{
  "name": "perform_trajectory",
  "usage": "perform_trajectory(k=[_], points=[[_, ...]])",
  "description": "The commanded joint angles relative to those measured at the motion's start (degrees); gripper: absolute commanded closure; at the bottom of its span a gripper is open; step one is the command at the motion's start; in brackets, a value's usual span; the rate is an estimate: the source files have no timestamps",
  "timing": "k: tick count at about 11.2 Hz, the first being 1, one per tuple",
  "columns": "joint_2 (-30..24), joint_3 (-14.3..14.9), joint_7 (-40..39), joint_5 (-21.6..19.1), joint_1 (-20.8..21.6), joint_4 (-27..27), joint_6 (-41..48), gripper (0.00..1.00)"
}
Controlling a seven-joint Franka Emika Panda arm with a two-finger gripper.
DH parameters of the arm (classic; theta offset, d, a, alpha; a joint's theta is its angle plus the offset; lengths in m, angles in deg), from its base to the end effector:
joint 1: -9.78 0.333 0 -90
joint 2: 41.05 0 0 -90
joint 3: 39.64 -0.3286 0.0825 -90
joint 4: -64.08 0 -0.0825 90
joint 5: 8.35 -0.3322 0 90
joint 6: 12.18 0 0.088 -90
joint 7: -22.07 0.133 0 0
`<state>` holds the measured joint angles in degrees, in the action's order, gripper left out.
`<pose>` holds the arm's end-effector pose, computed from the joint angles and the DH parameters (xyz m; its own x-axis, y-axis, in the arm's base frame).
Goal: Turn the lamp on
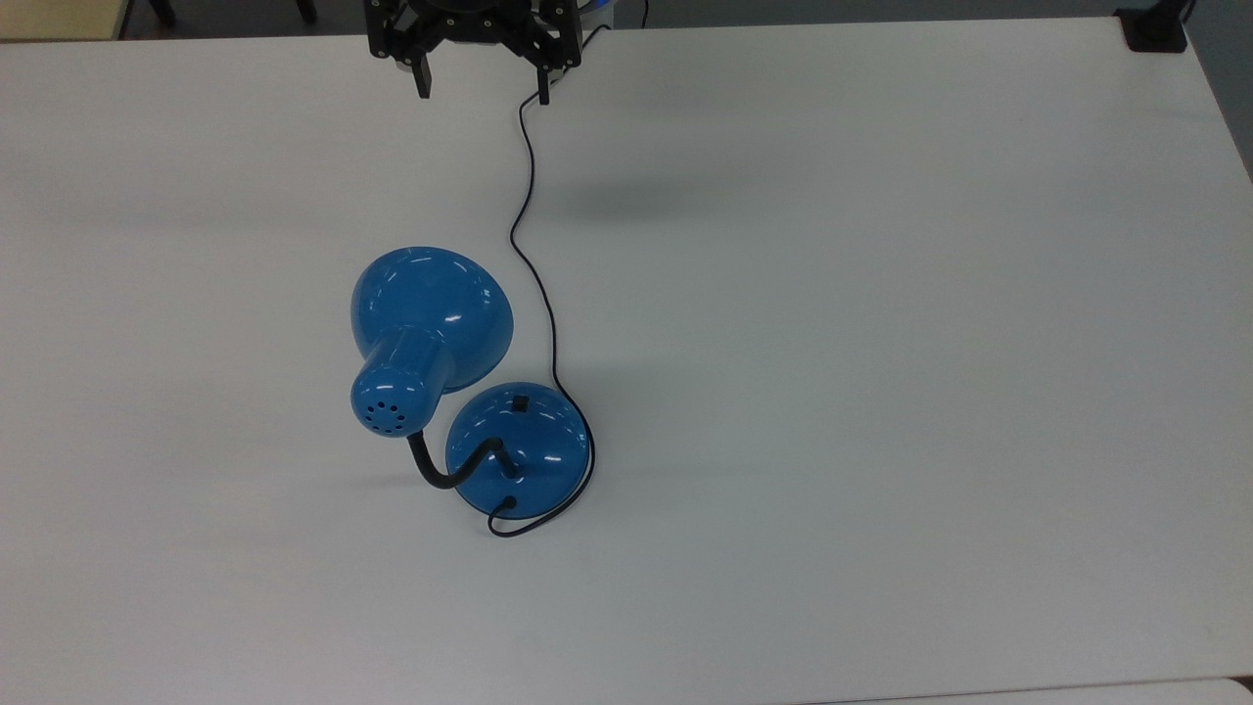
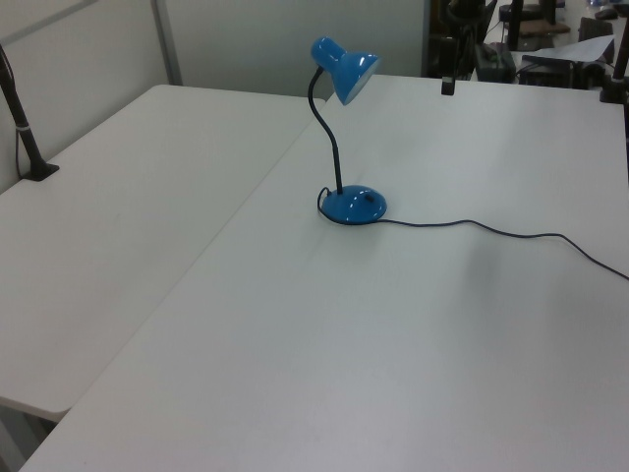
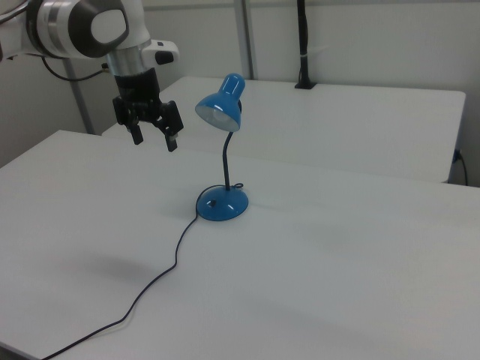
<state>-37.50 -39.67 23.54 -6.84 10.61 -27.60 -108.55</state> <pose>0.5316 0.0047 0.5766 0.9998 -0.0077 0.0205 -0.0082 -0.9996 0.0257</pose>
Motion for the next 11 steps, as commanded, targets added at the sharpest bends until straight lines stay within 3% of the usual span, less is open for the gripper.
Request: perform_trajectory(k=[1, 8, 9, 10, 11], points=[[-0.48, -0.23, -1.03, 0.86, -0.04, -0.17, 1.45, 0.00], [-0.39, -0.23, -1.12, 0.86, -0.04, -0.17, 1.54, 0.00], [-0.30, -0.23, -1.38, 0.86, -0.04, -0.17, 1.54, 0.10], [-0.13, -0.23, -1.04, 0.78, -0.04, -0.17, 1.54, 0.50], [-0.13, -0.32, -0.95, 0.77, 0.05, -0.17, 1.54, 0.75]])
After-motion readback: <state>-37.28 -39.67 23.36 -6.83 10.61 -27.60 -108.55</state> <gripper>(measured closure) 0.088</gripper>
